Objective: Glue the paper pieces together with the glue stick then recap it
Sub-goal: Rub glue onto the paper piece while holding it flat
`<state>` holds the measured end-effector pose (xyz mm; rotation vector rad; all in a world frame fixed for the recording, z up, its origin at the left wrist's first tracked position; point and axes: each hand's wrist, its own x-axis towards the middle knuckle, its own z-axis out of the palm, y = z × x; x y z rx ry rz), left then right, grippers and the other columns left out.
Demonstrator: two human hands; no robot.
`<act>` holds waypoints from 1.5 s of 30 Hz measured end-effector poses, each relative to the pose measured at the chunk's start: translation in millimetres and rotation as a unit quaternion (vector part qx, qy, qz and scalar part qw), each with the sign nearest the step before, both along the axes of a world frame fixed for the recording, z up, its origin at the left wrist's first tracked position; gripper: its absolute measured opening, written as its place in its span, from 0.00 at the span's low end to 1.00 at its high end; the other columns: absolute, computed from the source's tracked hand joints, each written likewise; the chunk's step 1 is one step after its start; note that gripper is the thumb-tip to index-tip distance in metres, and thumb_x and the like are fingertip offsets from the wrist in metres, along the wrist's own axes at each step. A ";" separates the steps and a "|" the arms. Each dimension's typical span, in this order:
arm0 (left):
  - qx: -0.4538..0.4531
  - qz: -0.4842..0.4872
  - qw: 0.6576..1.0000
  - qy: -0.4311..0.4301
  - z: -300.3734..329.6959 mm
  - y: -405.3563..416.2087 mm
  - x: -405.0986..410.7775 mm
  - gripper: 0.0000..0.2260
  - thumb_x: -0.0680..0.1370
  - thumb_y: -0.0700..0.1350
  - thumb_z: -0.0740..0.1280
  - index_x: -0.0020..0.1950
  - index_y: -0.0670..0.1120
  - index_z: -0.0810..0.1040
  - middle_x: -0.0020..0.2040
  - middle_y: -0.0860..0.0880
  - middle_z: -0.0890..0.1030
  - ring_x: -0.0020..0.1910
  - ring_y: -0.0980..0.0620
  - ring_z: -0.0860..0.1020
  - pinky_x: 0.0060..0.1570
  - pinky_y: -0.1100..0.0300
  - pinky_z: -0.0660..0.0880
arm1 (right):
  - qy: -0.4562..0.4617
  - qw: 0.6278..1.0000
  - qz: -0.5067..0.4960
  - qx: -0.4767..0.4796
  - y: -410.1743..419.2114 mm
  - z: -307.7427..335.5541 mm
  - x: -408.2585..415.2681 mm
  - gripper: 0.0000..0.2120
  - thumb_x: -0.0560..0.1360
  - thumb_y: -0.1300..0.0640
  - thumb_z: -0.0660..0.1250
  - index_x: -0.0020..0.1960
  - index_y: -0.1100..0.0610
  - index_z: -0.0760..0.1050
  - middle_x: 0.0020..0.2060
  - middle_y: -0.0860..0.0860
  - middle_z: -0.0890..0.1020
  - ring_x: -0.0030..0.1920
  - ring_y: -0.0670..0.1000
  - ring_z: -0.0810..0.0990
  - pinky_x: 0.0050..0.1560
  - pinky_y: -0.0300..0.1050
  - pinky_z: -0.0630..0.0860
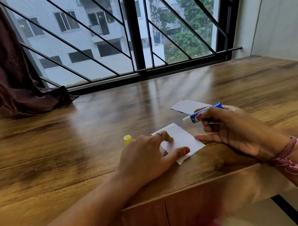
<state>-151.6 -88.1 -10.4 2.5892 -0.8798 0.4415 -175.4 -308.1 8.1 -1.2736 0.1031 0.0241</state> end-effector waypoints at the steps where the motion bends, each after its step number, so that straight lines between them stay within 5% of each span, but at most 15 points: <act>1: 0.000 0.005 1.000 0.010 0.5 0.0 0.3 0.32 0.64 0.78 0.51 0.55 0.59 0.76 0.30 0.56 0.79 0.32 0.60 0.77 0.33 0.59 0.77 | -0.002 1.000 0.010 0.002 0.5 -0.5 -0.3 0.19 0.67 0.62 0.70 0.57 0.64 0.76 0.30 0.51 0.78 0.29 0.45 0.76 0.51 0.55 0.81; 7: -0.018 -0.019 0.996 0.083 8.2 4.7 7.5 0.23 0.68 0.69 0.64 0.58 0.60 0.78 0.21 0.57 0.67 0.26 0.65 0.70 0.25 0.66 0.61 | -0.030 0.998 0.037 0.043 -10.0 3.1 12.2 0.09 0.74 0.62 0.64 0.49 0.62 0.82 0.31 0.51 0.78 0.29 0.45 0.77 0.41 0.51 0.82; 12: -0.015 -0.054 0.991 0.125 10.8 8.8 12.2 0.21 0.71 0.66 0.65 0.61 0.60 0.77 0.24 0.69 0.70 0.27 0.70 0.70 0.30 0.71 0.64 | -0.048 0.993 0.023 -0.104 -13.5 1.9 31.8 0.07 0.74 0.59 0.67 0.50 0.61 0.78 0.31 0.50 0.78 0.30 0.44 0.77 0.33 0.41 0.79; 16: -0.045 -0.051 0.991 0.114 8.5 9.5 14.6 0.21 0.74 0.64 0.63 0.63 0.58 0.76 0.22 0.63 0.70 0.24 0.62 0.69 0.29 0.70 0.65 | -0.101 0.968 0.011 -0.229 -3.8 -1.2 37.0 0.08 0.71 0.56 0.70 0.46 0.59 0.77 0.29 0.50 0.79 0.27 0.45 0.77 0.25 0.38 0.74; 19: -0.014 -0.034 0.996 0.084 7.4 8.2 12.3 0.19 0.74 0.63 0.62 0.62 0.58 0.77 0.24 0.69 0.71 0.26 0.66 0.71 0.28 0.68 0.65 | -0.138 0.948 -0.008 -0.288 -1.4 -1.2 38.0 0.10 0.68 0.54 0.71 0.44 0.60 0.78 0.26 0.49 0.77 0.23 0.46 0.74 0.21 0.37 0.71; 21: 0.001 -0.032 0.997 0.071 7.2 7.7 10.7 0.19 0.74 0.64 0.62 0.61 0.58 0.78 0.26 0.72 0.70 0.28 0.69 0.71 0.25 0.68 0.61 | -0.148 0.934 -0.026 -0.323 -2.0 -3.2 39.5 0.10 0.70 0.55 0.71 0.46 0.62 0.78 0.23 0.46 0.75 0.21 0.46 0.70 0.21 0.37 0.68; 26: -0.003 -0.026 0.998 0.053 5.7 7.4 11.0 0.19 0.74 0.65 0.61 0.60 0.58 0.78 0.19 0.57 0.69 0.27 0.66 0.72 0.24 0.68 0.58 | -0.171 0.913 -0.046 -0.368 -1.9 -4.9 40.9 0.07 0.71 0.54 0.71 0.45 0.58 0.80 0.21 0.44 0.73 0.21 0.40 0.67 0.23 0.31 0.64; 30: -0.001 -0.020 0.999 0.046 4.6 7.2 12.4 0.20 0.73 0.65 0.62 0.60 0.58 0.78 0.19 0.57 0.69 0.27 0.68 0.71 0.24 0.66 0.59 | -0.177 0.906 -0.042 -0.383 -0.7 -4.1 38.7 0.08 0.71 0.55 0.70 0.43 0.60 0.80 0.20 0.45 0.71 0.21 0.41 0.66 0.23 0.31 0.63; 34: 0.016 -0.020 0.998 0.053 4.8 7.5 13.7 0.21 0.73 0.66 0.61 0.60 0.59 0.78 0.23 0.69 0.70 0.28 0.69 0.71 0.25 0.64 0.61 | -0.182 0.903 -0.046 -0.386 -0.8 -3.2 38.9 0.07 0.72 0.58 0.70 0.44 0.62 0.80 0.22 0.44 0.71 0.21 0.40 0.66 0.23 0.30 0.63; 39: 0.006 -0.022 0.999 0.036 4.5 8.5 14.7 0.21 0.72 0.67 0.61 0.59 0.59 0.79 0.19 0.57 0.66 0.28 0.71 0.70 0.25 0.65 0.59 | -0.171 0.900 -0.041 -0.398 -2.1 -4.7 40.1 0.08 0.73 0.59 0.69 0.46 0.65 0.77 0.25 0.50 0.71 0.21 0.42 0.66 0.24 0.33 0.63; 42: 0.005 -0.023 0.999 0.038 4.5 7.9 15.3 0.21 0.72 0.67 0.61 0.59 0.59 0.78 0.19 0.58 0.67 0.28 0.73 0.70 0.25 0.64 0.59 | -0.177 0.896 -0.047 -0.403 -2.2 -4.4 40.3 0.07 0.73 0.59 0.69 0.46 0.63 0.78 0.26 0.51 0.72 0.22 0.42 0.66 0.24 0.33 0.64; 45: 0.020 -0.025 0.999 0.041 5.1 7.0 14.4 0.21 0.73 0.67 0.60 0.60 0.59 0.78 0.24 0.72 0.70 0.28 0.72 0.70 0.25 0.64 0.60 | -0.183 0.898 -0.038 -0.399 -2.7 -5.2 39.6 0.06 0.73 0.59 0.69 0.46 0.62 0.78 0.25 0.50 0.72 0.22 0.41 0.67 0.24 0.32 0.65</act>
